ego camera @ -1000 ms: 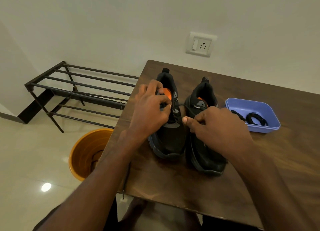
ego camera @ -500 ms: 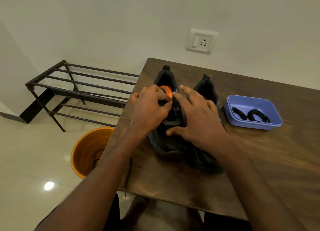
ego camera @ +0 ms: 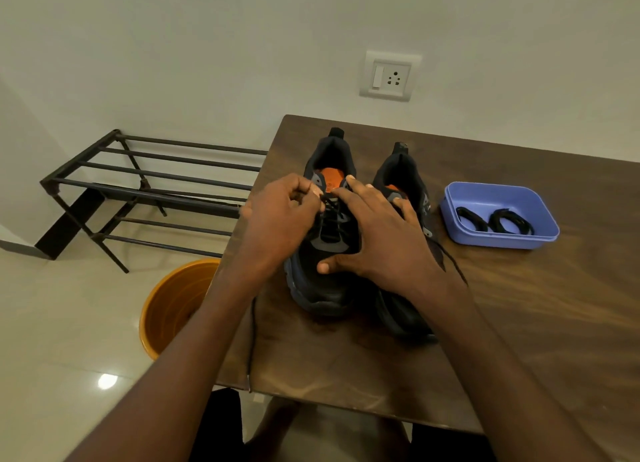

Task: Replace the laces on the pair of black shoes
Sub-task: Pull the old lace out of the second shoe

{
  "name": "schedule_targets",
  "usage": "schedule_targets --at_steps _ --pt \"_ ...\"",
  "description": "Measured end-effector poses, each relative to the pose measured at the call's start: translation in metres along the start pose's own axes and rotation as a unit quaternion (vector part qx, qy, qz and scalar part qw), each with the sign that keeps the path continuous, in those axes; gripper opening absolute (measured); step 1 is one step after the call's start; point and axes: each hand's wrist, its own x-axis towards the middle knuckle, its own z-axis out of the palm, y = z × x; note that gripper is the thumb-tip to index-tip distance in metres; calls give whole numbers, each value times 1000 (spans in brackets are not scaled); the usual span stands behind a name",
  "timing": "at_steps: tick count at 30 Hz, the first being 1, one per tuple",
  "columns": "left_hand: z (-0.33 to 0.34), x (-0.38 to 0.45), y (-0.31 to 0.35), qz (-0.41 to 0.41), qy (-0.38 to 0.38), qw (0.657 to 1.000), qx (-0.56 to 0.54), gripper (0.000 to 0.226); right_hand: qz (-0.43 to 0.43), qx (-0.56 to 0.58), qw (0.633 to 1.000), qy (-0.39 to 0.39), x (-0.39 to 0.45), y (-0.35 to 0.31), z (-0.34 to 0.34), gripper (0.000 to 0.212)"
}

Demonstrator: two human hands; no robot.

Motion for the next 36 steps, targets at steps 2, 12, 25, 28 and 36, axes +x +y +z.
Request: schedule_targets --at_steps 2,12,25,28,36 --pt "2 -2 1 76 16 985 154 9 2 6 1000 7 0 -1 2 118" --pt "-6 -1 14 34 44 979 -199 12 -1 16 1000 10 0 0 2 120" --pt "-16 2 28 74 128 969 -198 17 7 27 1000 14 1 -1 3 121" --pt "-22 -1 38 33 86 940 -329 19 8 26 1000 13 2 -2 4 120" --pt "1 9 -11 170 -17 964 203 33 6 23 999 24 4 0 9 119"
